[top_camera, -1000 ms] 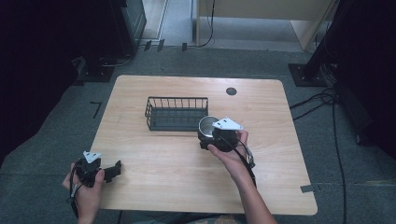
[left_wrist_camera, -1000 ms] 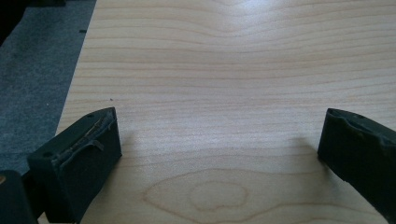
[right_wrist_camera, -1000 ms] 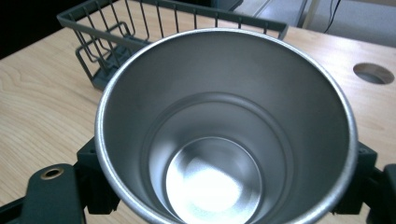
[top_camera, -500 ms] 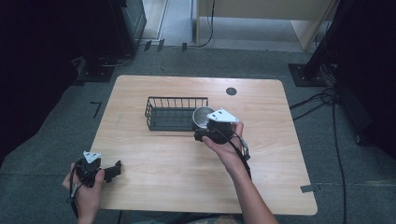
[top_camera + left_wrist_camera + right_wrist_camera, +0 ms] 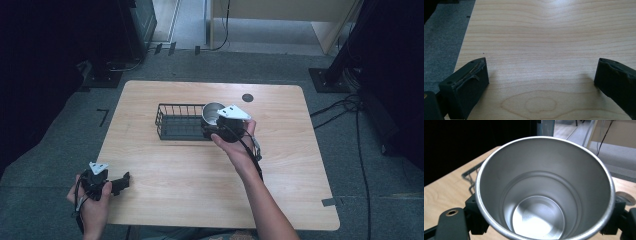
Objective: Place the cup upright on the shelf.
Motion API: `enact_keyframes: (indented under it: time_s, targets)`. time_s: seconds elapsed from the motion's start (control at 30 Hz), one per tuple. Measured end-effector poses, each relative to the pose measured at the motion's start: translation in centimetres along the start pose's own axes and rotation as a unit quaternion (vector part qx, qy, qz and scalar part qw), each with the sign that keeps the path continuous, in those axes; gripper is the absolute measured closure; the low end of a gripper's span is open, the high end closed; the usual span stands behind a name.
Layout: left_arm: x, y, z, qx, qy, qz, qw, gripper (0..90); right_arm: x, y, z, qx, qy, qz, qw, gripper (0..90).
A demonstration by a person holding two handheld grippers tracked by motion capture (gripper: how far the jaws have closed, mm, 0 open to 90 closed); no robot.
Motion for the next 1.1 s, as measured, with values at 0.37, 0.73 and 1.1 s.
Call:
enact_keyframes:
  time_s: [0.37,0.73,1.1]
  targets:
    - [0.0,0.0,0.0,0.0,-0.001,0.0,1.0,0.0,3.4,-0.4,-1.8,0.003,-0.001,0.013,0.9999,18.0]
    - [0.0,0.0,0.0,0.0,-0.001,0.0,1.0,0.0,6.7,-0.6,-0.8,0.003,-0.032,0.025,0.9992,18.0]
    - [0.0,0.0,0.0,0.0,-0.001,0.0,1.0,0.0,8.3,-0.9,0.6,-0.001,-0.063,0.021,0.9978,17.9]
Point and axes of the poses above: each handheld gripper's, and its own axes: x roughly forward along the jaws, z roughly out of its underside, y roughly to its right, the point moved 3 cm from there along x, roughly forward along the jaws, and after that the axes turned 9 degrees about z, right-handed, at the moved point
